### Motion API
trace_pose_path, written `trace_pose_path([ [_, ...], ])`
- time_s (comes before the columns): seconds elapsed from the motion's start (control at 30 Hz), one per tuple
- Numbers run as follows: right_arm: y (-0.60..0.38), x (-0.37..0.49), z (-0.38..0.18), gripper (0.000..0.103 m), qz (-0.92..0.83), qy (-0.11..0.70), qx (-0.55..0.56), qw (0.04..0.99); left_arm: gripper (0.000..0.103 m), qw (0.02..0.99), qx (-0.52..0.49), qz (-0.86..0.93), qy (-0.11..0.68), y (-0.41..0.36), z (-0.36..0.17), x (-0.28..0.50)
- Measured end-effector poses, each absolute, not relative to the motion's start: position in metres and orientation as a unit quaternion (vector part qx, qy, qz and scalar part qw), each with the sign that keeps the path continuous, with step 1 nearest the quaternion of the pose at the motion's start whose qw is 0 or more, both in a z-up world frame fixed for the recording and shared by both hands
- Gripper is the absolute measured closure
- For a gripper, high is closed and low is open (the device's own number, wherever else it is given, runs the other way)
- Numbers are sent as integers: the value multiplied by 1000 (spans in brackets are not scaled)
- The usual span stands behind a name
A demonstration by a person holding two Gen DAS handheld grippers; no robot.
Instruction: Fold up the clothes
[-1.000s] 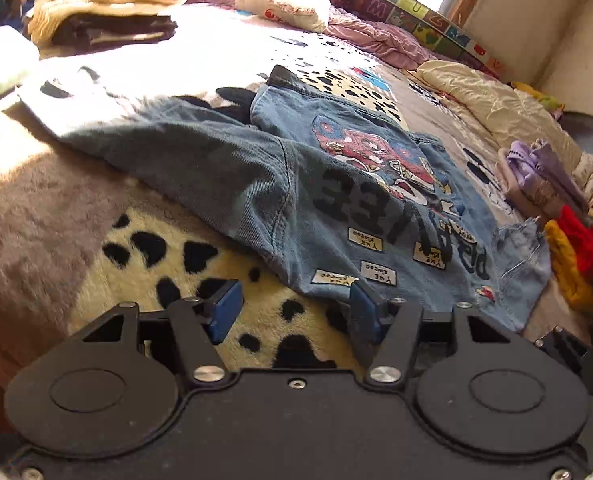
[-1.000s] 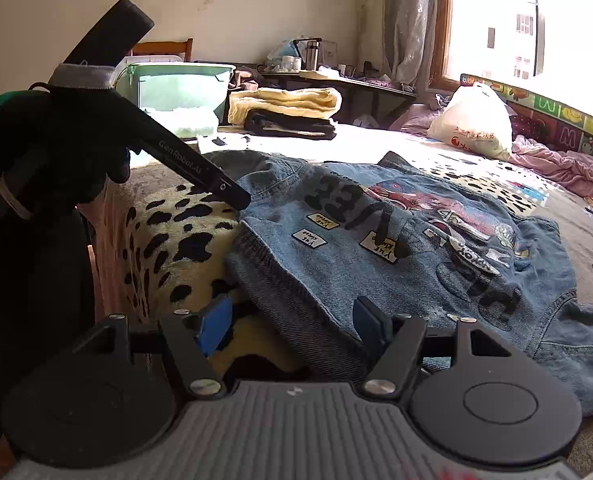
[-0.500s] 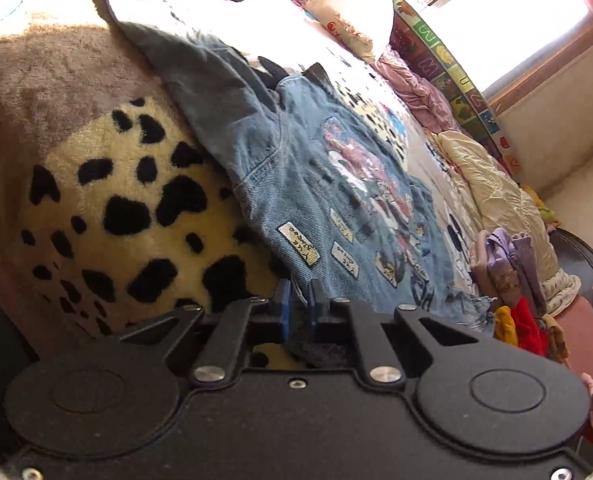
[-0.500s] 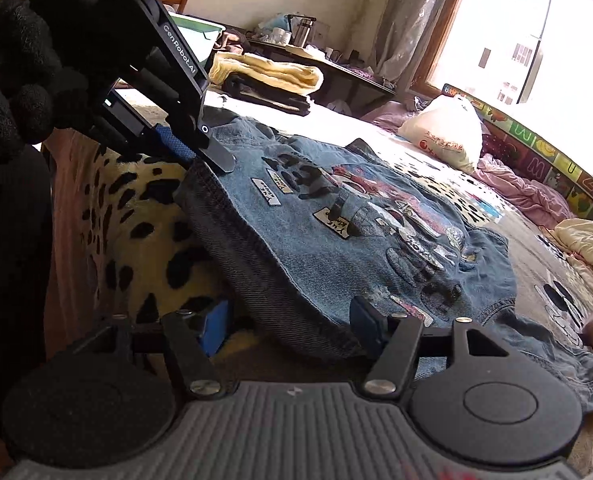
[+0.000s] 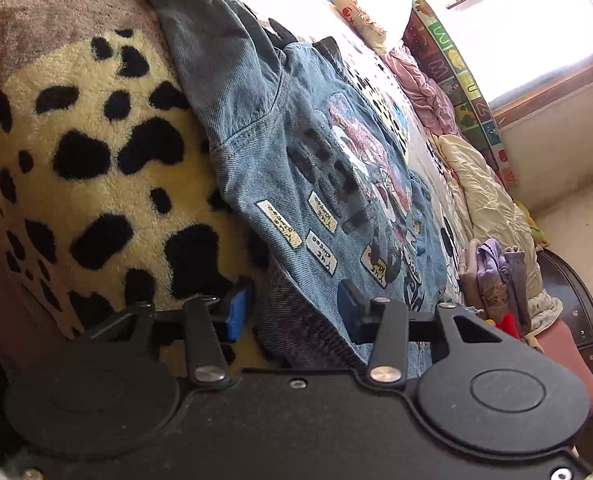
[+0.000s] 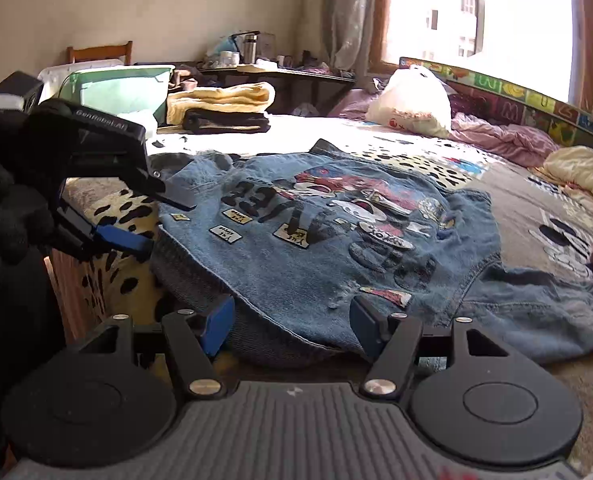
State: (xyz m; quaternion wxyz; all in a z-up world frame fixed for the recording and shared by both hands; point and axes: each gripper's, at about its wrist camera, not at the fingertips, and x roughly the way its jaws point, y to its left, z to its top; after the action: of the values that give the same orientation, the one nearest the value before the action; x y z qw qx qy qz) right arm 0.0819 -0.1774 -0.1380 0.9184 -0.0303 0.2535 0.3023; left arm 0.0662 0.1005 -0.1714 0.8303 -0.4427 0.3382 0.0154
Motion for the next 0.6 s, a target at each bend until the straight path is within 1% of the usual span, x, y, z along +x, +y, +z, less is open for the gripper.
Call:
trace_pose_path([
  [0.03,-191,86,-141,39,279,279,33,918,69,831,-439,15,341,99,-172,67],
  [0.1,-220,95,-158,37,260,338,185,885,75,832,-436,13,343,98,-174,66],
  [0.13,-231,99,-169,37,257,353,256,863,80,831,-437,11,343,98,-175,64],
  [0.2,-246,108,-184,36,250,346,361,829,84,832,-437,7,343,98,-175,63],
  [0.27,-248,121,-191,36,240,341,411,811,87,832,-441,1,336,97,-168,60],
  [0.3,-244,127,-192,36,236,344,414,809,87,832,-446,-3,328,97,-164,58],
  [0.33,-237,132,-192,43,239,349,401,812,88,833,-454,-10,317,98,-158,53],
  [0.37,-230,135,-192,66,246,353,386,816,88,834,-455,-12,312,98,-154,51],
  [0.4,-225,135,-193,81,250,356,383,815,88,835,-455,-13,309,98,-152,49],
  [0.43,-224,131,-195,88,249,354,388,814,88,834,-447,-4,324,96,-157,49],
  [0.5,-225,120,-194,90,246,352,377,821,88,818,-451,14,356,96,-183,51],
  [0.53,-226,116,-195,90,243,360,367,823,85,815,-466,13,344,97,-194,48],
  [0.6,-230,114,-201,93,244,376,358,819,84,814,-468,4,344,99,-189,48],
])
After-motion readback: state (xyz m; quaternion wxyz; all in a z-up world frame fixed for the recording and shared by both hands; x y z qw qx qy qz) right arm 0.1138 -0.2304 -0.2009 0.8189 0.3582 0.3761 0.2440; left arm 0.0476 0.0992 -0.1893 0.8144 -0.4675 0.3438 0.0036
